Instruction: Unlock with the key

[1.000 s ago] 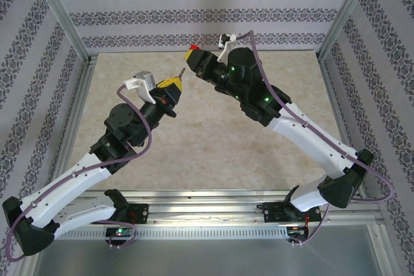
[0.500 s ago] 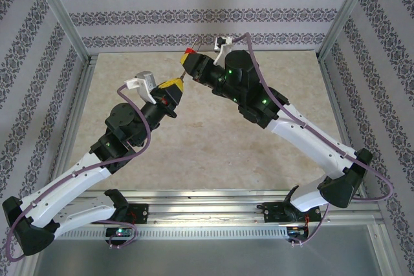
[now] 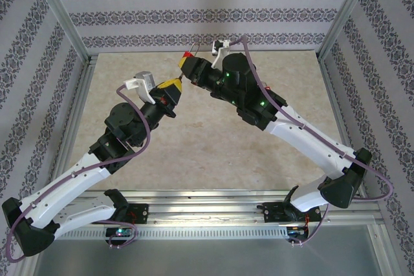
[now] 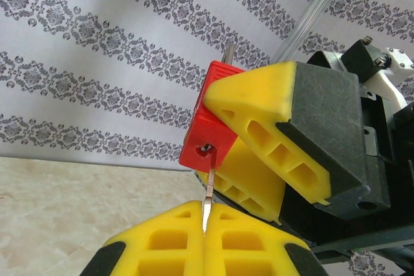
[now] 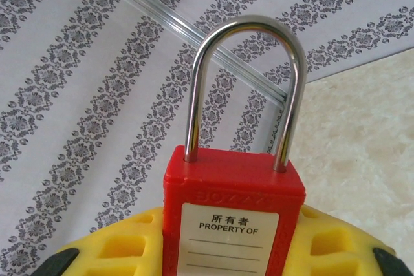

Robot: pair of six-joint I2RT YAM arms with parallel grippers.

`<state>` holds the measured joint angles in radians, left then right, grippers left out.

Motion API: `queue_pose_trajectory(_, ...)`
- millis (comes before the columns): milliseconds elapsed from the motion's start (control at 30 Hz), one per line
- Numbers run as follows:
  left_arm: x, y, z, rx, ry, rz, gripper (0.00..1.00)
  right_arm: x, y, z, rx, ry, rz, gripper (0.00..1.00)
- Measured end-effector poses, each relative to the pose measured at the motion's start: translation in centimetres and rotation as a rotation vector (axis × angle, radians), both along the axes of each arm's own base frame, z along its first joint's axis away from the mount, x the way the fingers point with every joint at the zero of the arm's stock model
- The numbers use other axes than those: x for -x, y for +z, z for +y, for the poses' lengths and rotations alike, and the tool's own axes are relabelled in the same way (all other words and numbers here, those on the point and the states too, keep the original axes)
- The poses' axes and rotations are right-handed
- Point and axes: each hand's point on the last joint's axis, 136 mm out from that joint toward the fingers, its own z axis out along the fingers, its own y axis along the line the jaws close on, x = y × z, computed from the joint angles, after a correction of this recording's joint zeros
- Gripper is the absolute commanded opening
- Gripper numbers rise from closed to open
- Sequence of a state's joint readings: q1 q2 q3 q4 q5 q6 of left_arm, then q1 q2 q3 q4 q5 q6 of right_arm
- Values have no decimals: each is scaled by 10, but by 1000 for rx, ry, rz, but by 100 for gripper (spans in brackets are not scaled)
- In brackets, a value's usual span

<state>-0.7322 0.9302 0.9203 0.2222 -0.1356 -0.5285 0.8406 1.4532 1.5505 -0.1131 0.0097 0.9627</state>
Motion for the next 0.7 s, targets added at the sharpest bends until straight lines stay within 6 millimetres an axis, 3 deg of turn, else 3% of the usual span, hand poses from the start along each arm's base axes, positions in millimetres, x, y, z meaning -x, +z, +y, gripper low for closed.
queue_pose_trajectory(700,-4,-4,-1,-18,-25,8,0,1,-2,0,13,4,-6,0)
